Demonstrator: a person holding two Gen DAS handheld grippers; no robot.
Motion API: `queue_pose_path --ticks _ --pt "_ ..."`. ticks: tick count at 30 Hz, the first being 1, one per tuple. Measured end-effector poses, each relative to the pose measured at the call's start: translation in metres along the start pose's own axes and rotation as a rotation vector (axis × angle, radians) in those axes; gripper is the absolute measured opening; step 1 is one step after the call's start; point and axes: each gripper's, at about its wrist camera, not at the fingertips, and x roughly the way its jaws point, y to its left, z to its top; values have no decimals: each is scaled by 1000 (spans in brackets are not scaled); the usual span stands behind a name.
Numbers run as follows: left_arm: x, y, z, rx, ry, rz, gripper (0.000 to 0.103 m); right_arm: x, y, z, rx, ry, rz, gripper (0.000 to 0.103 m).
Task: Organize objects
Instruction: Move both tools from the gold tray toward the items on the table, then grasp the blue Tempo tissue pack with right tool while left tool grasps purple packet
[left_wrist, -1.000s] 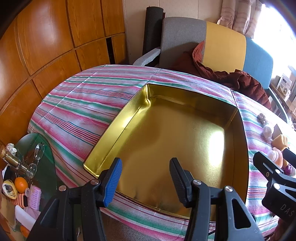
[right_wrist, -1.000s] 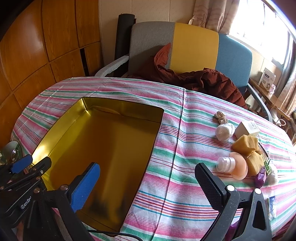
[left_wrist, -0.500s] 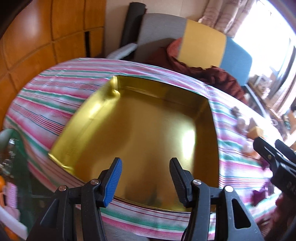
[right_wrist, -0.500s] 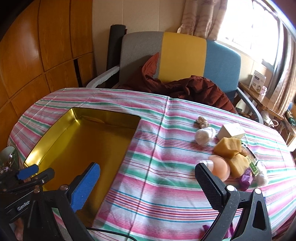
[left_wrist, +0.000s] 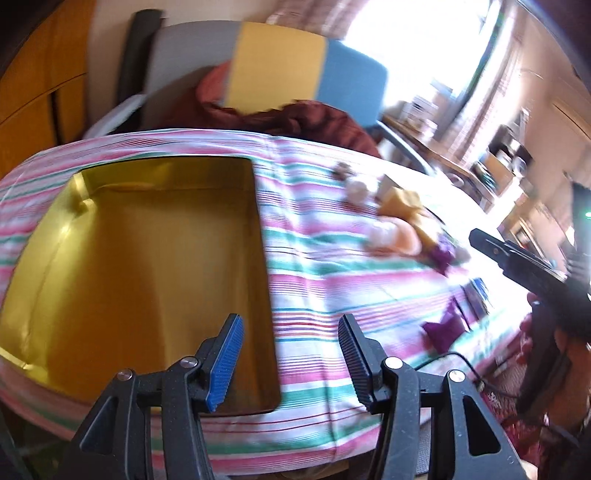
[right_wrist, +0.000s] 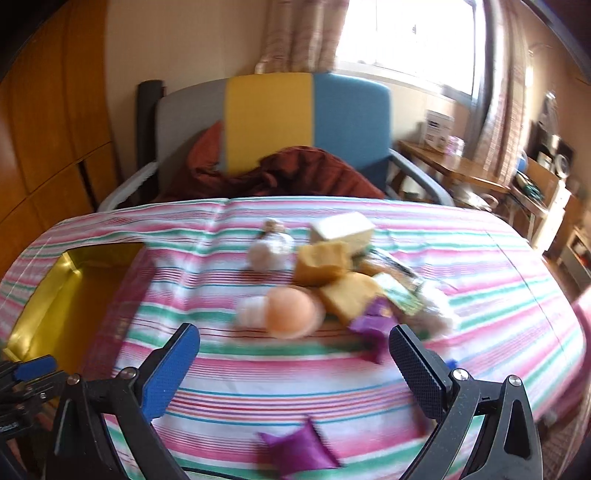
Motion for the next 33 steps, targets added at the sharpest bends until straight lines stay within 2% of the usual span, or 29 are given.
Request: queue_pose_path --ticks 4,7,9,11,14,17,19,20,23,24,29,33 --pt "10 -19 3 64 30 -51 54 12 -53 -15 28 72 -117 103" --pt "18 -36 7 96 61 -121 54 24 -91 -31 66 137 -188 103" --pt "23 -49 10 124 75 -176 54 34 -113 -42 99 176 -218 103" --pt "29 -64 12 157 80 -215 54 39 -120 -49 115 195 -216 103" --pt "40 -90 13 247 95 -249 54 54 -126 -57 135 233 -185 94" --pt "58 -113 9 328 157 -291 54 66 -129 -63 151 248 -183 80" --pt "68 -125 3 378 180 -296 56 73 -132 -69 170 268 -170 67" --pt "72 -132 1 409 180 -290 58 76 -134 -72 196 276 -156 67" --pt "88 -150 -9 502 196 -256 74 73 -134 -74 201 253 -152 53" --pt "93 -155 -12 521 212 -253 80 72 -131 -73 192 250 -147 53" --pt "111 -169 -14 526 242 -283 80 74 -121 -73 166 247 -136 53" --pt "122 -179 -17 577 228 -246 80 73 -122 -74 176 246 -129 53"
